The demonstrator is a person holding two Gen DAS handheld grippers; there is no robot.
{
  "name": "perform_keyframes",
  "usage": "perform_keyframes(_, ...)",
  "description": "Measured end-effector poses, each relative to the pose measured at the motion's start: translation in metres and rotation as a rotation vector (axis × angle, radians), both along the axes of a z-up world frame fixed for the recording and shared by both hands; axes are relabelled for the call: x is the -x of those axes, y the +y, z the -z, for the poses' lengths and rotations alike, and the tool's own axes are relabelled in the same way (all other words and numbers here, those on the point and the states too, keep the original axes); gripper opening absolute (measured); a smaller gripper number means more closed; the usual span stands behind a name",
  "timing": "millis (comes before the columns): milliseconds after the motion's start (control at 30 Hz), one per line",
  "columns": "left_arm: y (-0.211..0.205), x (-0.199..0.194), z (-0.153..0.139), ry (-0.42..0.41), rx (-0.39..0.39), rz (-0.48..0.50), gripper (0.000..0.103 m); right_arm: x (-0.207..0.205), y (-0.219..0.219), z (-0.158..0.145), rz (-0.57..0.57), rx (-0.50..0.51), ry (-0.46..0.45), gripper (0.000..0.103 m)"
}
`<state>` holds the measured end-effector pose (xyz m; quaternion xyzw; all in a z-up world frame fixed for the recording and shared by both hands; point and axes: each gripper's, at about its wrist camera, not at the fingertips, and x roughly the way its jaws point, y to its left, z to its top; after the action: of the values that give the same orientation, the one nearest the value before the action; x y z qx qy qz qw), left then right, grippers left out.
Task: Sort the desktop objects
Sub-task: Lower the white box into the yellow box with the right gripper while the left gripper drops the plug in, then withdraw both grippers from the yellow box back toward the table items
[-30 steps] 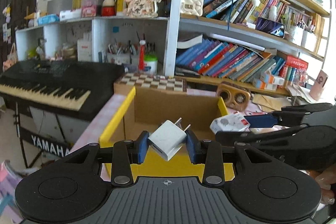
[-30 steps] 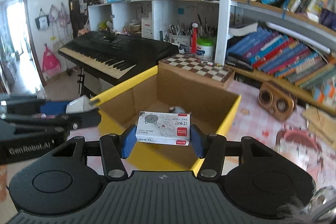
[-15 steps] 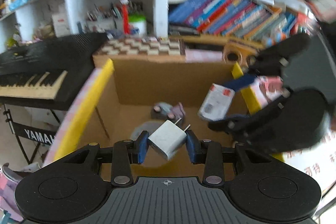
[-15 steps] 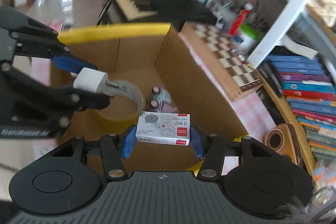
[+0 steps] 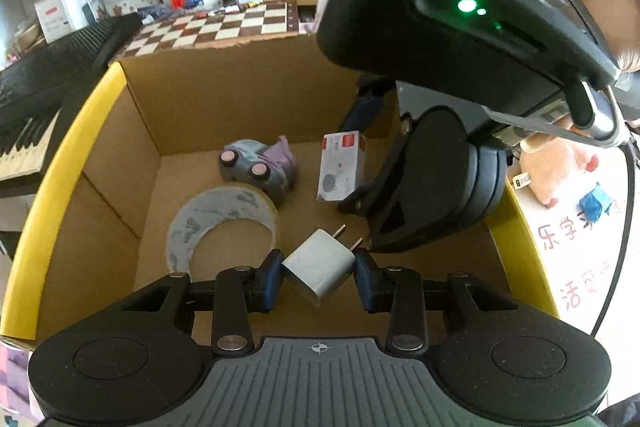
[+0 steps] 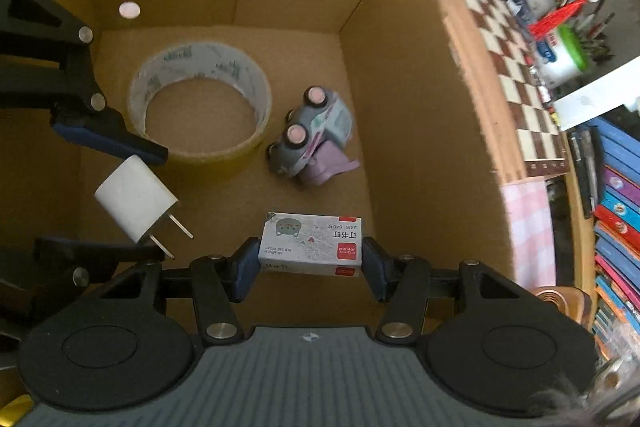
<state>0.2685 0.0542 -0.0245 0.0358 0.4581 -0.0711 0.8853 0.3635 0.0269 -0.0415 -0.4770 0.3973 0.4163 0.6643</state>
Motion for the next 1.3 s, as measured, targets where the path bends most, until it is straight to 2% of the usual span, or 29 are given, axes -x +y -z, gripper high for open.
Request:
perform_keyframes(100,-0.001,0.000,0.000,-0.001,-0.003,0.000,0.037,-0.004,-0.002,0.001,0.019,-0.007,0.019,0.052)
perform_keyframes(167,-0.002,0.000,-0.002,-0.008,-0.014,0.003,0.041,-0.005,-0.005,-0.001,0.033,-0.027,0.017,0.053)
perform_keyframes(300,-0.005,0.011,-0.012,-0.059,-0.036,0.000,0.065,-0.001,-0.011,-0.015,0.072,-0.085,-0.012,0.056)
perform_keyframes(367,-0.001,0.014,-0.018,-0.085,-0.026,-0.003,0.074,0.004,-0.017,-0.024,0.094,-0.130,-0.027,0.056)
perform_keyframes(467,0.003,0.027,-0.029,-0.140,-0.015,-0.014,0.079,0.013,-0.029,-0.041,0.144,-0.212,-0.050,0.056)
perform_keyframes(567,0.008,0.039,-0.040,-0.204,-0.040,-0.037,0.087,0.025,-0.042,-0.059,0.206,-0.315,-0.104,0.060)
perform_keyframes(667,0.017,0.053,-0.048,-0.262,-0.073,-0.094,0.099,0.037,-0.054,-0.075,0.297,-0.427,-0.170,0.062)
perform_keyframes(733,0.023,0.067,-0.051,-0.307,-0.090,-0.159,0.099,0.051,-0.062,-0.083,0.354,-0.493,-0.204,0.062)
perform_keyframes(867,0.035,0.090,-0.054,-0.342,-0.075,-0.224,0.099,0.084,-0.079,-0.094,0.449,-0.596,-0.252,0.062)
perform_keyframes(1033,0.041,0.118,-0.062,-0.385,-0.056,-0.255,0.100,0.129,-0.097,-0.098,0.567,-0.666,-0.313,0.062)
perform_keyframes(1300,0.047,0.162,-0.070,-0.434,-0.013,-0.276,0.100,0.185,-0.123,-0.092,0.814,-0.761,-0.355,0.064)
